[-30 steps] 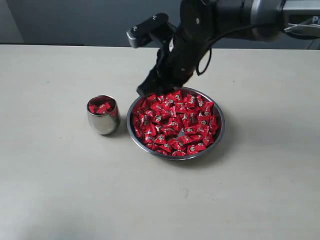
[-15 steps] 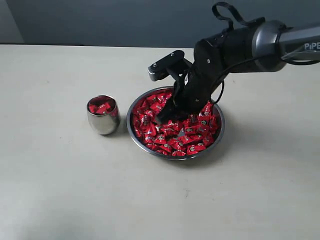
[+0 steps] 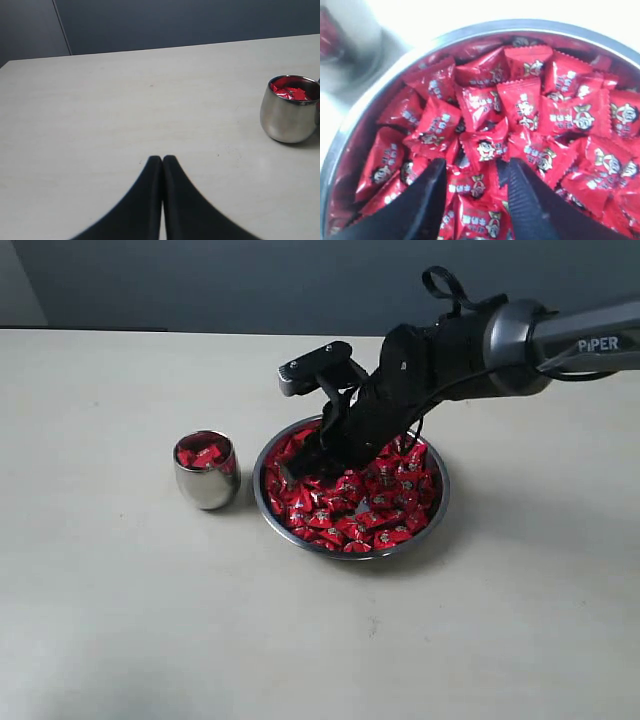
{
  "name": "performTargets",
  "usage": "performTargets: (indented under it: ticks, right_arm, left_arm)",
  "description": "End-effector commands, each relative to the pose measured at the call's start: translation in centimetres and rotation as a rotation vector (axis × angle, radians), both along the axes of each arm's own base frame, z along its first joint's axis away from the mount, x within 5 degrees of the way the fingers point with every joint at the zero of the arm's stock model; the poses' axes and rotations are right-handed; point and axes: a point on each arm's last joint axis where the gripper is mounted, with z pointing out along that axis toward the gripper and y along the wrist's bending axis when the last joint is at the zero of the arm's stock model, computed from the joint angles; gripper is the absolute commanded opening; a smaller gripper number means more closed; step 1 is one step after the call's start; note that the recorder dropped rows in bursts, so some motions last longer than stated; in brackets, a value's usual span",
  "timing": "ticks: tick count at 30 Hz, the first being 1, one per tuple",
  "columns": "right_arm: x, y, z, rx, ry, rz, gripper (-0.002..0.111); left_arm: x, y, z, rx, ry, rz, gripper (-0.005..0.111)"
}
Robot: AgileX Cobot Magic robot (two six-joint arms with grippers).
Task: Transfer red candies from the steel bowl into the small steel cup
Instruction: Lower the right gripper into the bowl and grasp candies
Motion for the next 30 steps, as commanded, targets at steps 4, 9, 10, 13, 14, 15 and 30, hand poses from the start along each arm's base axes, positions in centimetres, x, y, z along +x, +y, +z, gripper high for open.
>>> performTargets:
  ticks: [4,9,10,13,14,15,30]
  right_arm:
    - [1.2,0.9,-1.7,0.01,0.027,-0.002,0.04]
    - [1.8,1.5,-3.0,-0.009,0.036,0.008,0.04]
    - [1.9,1.5,-3.4,-0.011,0.031,0.006,0.04]
    - [2.0,1.5,-4.0,-0.012,0.025,-0.001,0.033]
    - [2.1,1.5,-4.1,-0.011,0.024,-0.002,0.026]
    - [2.1,1.5,-4.1,-0.011,0.024,-0.002,0.017]
    - [-0.1,0.6,5.9,0.061,-0.004,0.061,0.0]
  left_arm:
    - [0.0,0.0,0.4,0.002,-0.018,-0.008,0.0]
    - [0.0,0.0,0.4,0.002,-0.018,-0.008,0.0]
    - [0.0,0.0,0.4,0.002,-0.018,-0.008,0.0]
    - [0.0,0.0,0.4,0.002,-0.018,-0.008,0.0]
    - [0.0,0.0,0.4,0.002,-0.018,-0.008,0.0]
    - [0.0,0.0,0.4,0.002,-0.018,-0.008,0.0]
    - [0.0,0.0,0.4,0.002,-0.018,-0.008,0.0]
